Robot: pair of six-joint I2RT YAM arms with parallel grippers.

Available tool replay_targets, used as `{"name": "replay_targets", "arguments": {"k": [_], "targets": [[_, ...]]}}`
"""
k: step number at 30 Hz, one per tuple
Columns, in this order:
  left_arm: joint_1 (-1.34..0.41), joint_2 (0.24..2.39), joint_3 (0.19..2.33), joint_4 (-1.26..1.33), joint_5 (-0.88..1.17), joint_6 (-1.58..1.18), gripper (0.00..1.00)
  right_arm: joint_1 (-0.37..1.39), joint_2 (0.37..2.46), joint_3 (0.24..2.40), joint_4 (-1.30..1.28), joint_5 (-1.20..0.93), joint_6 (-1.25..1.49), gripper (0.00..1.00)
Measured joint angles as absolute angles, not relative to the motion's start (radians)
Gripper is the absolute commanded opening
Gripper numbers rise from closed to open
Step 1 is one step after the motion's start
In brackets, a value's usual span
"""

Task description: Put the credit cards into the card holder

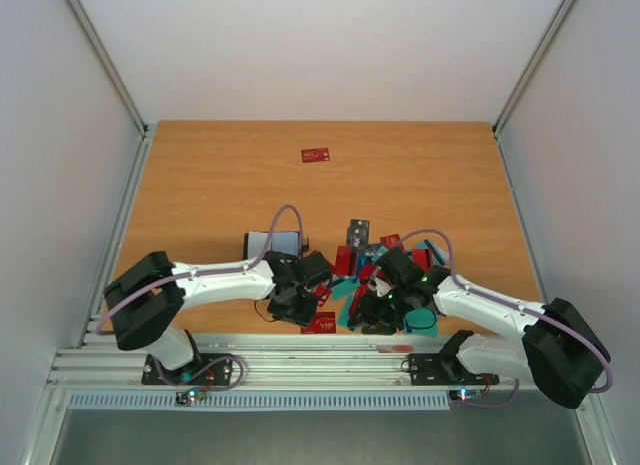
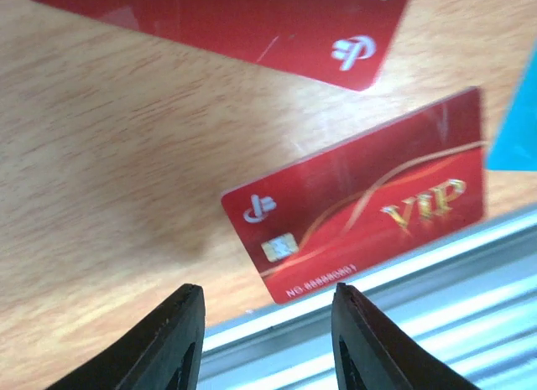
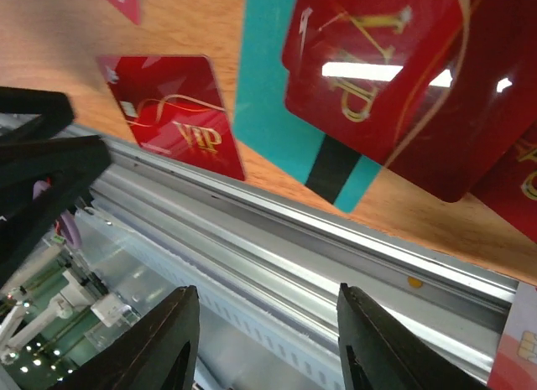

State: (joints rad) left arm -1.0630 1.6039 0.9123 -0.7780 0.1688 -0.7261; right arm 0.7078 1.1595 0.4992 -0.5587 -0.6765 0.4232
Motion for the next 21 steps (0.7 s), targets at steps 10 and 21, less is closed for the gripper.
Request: {"name": "replay_targets", "arguments": {"k": [10,21], "targets": [[-1.059,1.606,0.987,-0.780,0.169,-0.673,0.44,0.781,1.147,0.386,-0.344,-0.671,0.599,0.50],[-1.052,1.728,1.055,-0.749,0.169,-0.616,0.44,0.876,1.150,0.345,-0.234,-0.627,0.702,0.53]]}}
